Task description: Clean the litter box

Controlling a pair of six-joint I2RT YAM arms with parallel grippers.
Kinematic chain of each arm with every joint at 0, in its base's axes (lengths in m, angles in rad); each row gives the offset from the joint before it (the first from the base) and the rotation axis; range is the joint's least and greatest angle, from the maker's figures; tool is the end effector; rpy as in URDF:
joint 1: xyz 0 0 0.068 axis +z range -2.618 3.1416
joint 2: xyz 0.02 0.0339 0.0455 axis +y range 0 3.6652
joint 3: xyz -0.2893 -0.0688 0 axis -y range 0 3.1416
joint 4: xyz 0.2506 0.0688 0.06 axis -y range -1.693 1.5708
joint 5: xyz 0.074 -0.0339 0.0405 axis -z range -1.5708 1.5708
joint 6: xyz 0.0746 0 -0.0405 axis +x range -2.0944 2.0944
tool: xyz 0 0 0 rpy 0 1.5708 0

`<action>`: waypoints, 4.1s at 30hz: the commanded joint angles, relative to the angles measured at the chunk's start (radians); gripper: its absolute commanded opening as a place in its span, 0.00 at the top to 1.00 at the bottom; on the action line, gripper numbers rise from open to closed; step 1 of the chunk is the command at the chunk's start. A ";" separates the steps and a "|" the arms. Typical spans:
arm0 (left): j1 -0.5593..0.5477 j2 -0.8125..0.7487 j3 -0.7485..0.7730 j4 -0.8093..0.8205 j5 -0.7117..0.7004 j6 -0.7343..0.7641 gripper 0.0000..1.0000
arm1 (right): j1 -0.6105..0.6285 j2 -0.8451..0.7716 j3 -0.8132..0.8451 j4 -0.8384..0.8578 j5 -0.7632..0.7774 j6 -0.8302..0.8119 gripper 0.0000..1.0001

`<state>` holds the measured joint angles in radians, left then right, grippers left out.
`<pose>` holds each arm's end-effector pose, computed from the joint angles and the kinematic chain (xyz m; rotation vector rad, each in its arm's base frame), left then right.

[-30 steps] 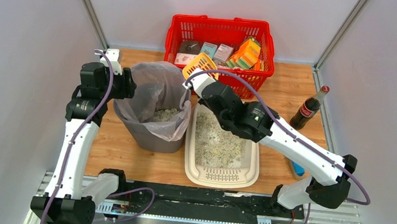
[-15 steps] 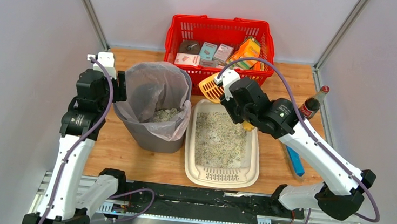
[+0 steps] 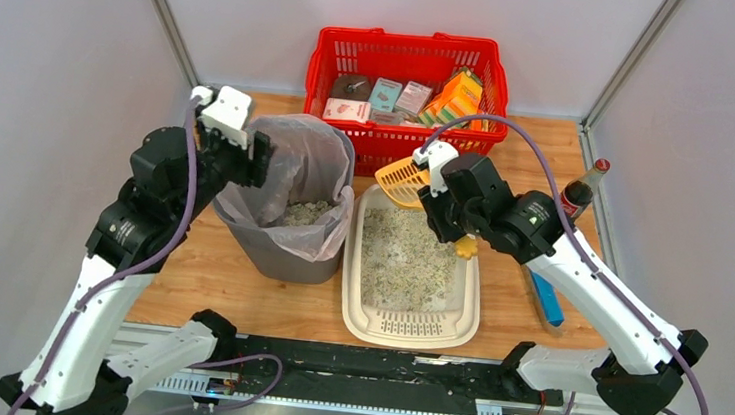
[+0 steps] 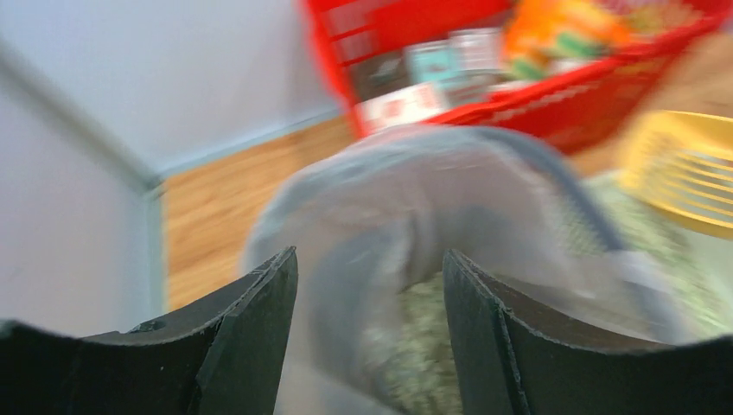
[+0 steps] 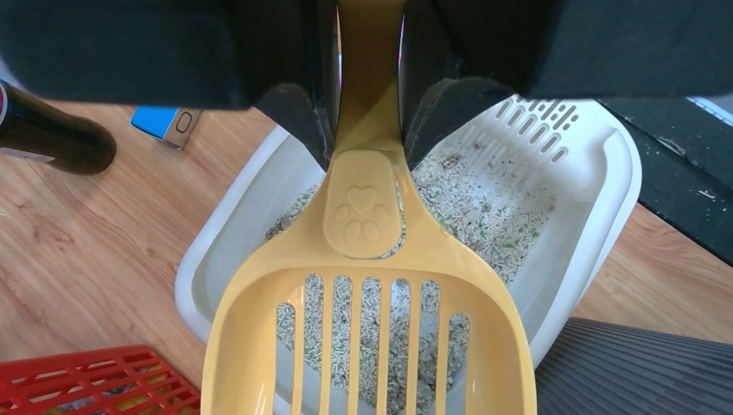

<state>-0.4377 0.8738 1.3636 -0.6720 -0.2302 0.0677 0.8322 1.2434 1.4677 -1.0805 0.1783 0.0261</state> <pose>0.1625 -0.0572 0.4796 0.2730 1.7272 -0.0688 0.1812 0.1793 0.3903 -0.8732 2.2534 0.1789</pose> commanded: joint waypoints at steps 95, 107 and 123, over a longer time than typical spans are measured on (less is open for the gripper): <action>-0.386 0.412 -0.052 0.169 1.092 0.011 1.00 | -0.033 -0.492 -0.288 0.303 -0.297 0.055 0.29; -0.384 0.404 -0.054 0.169 1.054 0.007 1.00 | -0.035 -0.509 -0.296 0.306 -0.278 0.058 0.87; -0.314 0.217 0.015 0.158 0.686 -0.023 0.23 | -0.033 -0.431 -0.119 -0.019 0.033 0.070 1.00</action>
<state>-0.8036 1.1812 1.3132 -0.5358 0.6083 0.0708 0.7979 0.7506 1.2728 -0.9718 0.1284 0.0753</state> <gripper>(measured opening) 0.758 0.457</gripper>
